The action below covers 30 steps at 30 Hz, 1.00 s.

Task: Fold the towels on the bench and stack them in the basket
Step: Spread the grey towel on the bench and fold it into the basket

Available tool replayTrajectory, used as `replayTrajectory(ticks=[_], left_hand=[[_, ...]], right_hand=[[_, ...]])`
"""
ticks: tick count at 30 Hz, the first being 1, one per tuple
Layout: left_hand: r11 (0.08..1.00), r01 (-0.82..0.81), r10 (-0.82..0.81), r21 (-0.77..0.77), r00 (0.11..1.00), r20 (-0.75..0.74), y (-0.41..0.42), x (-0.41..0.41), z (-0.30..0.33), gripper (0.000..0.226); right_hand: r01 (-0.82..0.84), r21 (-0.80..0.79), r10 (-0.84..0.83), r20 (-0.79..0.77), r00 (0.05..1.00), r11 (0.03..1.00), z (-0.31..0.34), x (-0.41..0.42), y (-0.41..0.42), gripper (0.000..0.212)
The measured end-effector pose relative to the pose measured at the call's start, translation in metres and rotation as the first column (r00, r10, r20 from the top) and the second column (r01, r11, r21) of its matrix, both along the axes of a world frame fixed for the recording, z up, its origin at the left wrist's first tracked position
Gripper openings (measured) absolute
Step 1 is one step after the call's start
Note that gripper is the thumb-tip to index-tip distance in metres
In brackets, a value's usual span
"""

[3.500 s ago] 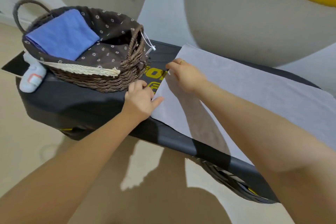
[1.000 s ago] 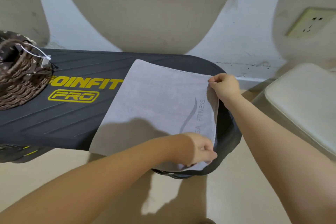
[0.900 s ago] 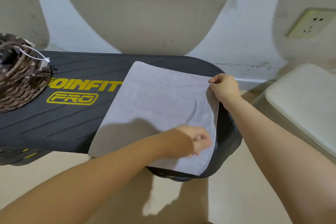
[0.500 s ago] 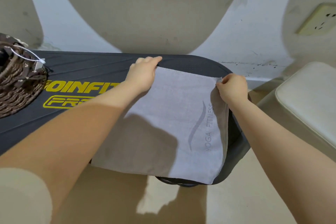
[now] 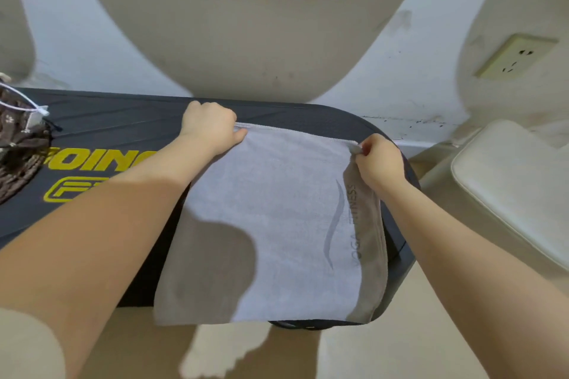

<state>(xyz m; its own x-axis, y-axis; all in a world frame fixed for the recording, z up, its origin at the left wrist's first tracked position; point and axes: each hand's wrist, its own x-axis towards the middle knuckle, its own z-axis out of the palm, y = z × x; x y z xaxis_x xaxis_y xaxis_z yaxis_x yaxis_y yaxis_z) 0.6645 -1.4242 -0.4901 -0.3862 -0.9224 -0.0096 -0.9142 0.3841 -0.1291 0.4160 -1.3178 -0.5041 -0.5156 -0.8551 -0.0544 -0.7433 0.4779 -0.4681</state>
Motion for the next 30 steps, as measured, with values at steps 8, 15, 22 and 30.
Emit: replayTrajectory(ticks=[8,15,22,30], left_hand=[[0.973,-0.148,0.136,-0.177,0.988,-0.075,0.006,0.061,0.028,0.035],[0.936,-0.253,0.326,0.246,0.888,-0.324,0.004,0.099,0.004,0.021],[0.927,-0.229,0.354,0.298,0.799,-0.486,-0.01,0.097,-0.008,0.017],[0.907,-0.215,0.422,0.363,0.429,-0.799,-0.013,0.094,-0.013,0.013]], right_hand=[[-0.041,-0.206,0.099,0.282,0.954,0.978,0.015,0.039,-0.023,0.022],[0.133,-0.112,-0.055,0.53,0.846,0.985,0.013,0.043,-0.034,0.029],[0.036,-0.155,0.081,0.681,0.728,0.987,0.022,0.045,-0.046,0.019],[0.156,-0.216,0.028,0.664,0.747,0.964,0.016,0.037,-0.053,0.023]])
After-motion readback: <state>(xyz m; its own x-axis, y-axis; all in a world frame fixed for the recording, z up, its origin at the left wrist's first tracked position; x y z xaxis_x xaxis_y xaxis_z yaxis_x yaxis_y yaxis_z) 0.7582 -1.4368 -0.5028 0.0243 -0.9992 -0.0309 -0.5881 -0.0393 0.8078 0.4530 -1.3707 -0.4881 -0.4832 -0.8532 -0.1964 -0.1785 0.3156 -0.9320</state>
